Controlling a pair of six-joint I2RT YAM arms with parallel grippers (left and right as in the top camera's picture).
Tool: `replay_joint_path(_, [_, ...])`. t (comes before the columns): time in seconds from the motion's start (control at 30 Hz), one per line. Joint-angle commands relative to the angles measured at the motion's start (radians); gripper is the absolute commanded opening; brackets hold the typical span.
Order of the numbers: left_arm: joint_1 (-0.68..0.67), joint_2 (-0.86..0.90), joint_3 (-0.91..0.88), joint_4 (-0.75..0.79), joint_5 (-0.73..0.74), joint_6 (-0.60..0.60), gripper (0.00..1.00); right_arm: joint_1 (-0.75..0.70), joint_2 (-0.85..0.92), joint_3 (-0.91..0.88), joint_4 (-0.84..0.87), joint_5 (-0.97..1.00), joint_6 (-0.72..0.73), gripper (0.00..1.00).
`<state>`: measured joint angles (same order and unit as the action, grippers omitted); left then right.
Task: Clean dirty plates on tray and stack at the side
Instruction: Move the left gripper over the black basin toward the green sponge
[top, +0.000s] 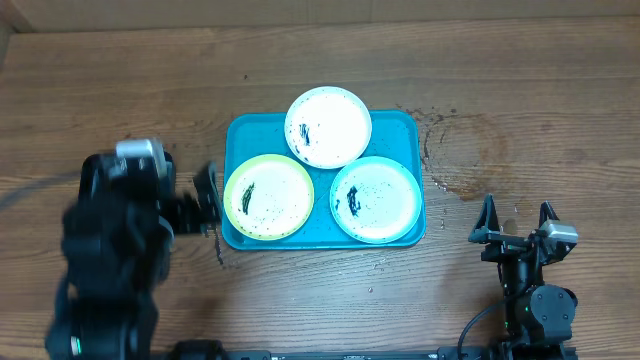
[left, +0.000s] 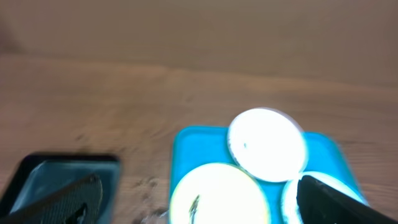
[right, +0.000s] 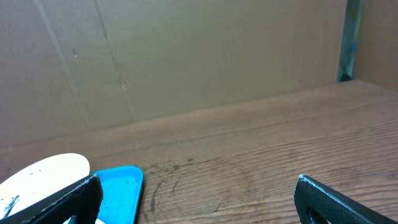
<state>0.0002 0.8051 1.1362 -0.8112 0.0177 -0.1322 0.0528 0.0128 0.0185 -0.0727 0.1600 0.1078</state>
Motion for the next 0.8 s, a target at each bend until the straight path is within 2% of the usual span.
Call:
replay_joint_path(0.0, [0.006,0.109,0.108,-0.037,-0.100,-0.033,1.00,-0.004,-0.010,-0.011,0.005,-0.005,-0.004,1.00])
replay_joint_path(0.07, [0.007,0.150,0.118,-0.062,-0.107,-0.025,1.00,-0.004,-0.010,-0.011,0.005,-0.005,-0.004,1.00])
replay_joint_path(0.13, [0.024,0.181,0.116,-0.088,-0.188,-0.057,1.00,-0.004,-0.010,-0.011,0.005,-0.005,-0.004,1.00])
replay_joint_path(0.2, [0.071,0.215,0.116,-0.098,-0.272,-0.166,1.00,-0.004,-0.010,-0.011,0.005,-0.005,-0.004,1.00])
replay_joint_path(0.27, [0.157,0.254,0.116,-0.093,-0.273,-0.272,1.00,-0.004,-0.010,-0.011,0.005,-0.005,-0.004,1.00])
replay_joint_path(0.4, [0.320,0.348,0.116,-0.082,-0.089,-0.302,1.00,-0.004,-0.010,-0.011,0.005,-0.005,-0.004,1.00])
replay_joint_path(0.47, [0.372,0.407,0.116,-0.132,0.027,-0.302,1.00,-0.004,-0.010,-0.011,0.005,-0.005,-0.004,1.00])
replay_joint_path(0.6, [0.413,0.539,0.115,-0.208,0.040,-0.309,1.00,-0.004,-0.010,-0.011,0.005,-0.005,-0.004,1.00])
replay_joint_path(0.73, [0.506,0.690,0.116,-0.209,0.266,-0.293,1.00,-0.004,-0.010,-0.011,0.005,-0.005,-0.004,1.00])
replay_joint_path(0.77, [0.527,0.715,0.116,-0.209,0.281,-0.294,1.00,-0.004,-0.010,-0.011,0.005,-0.005,-0.004,1.00])
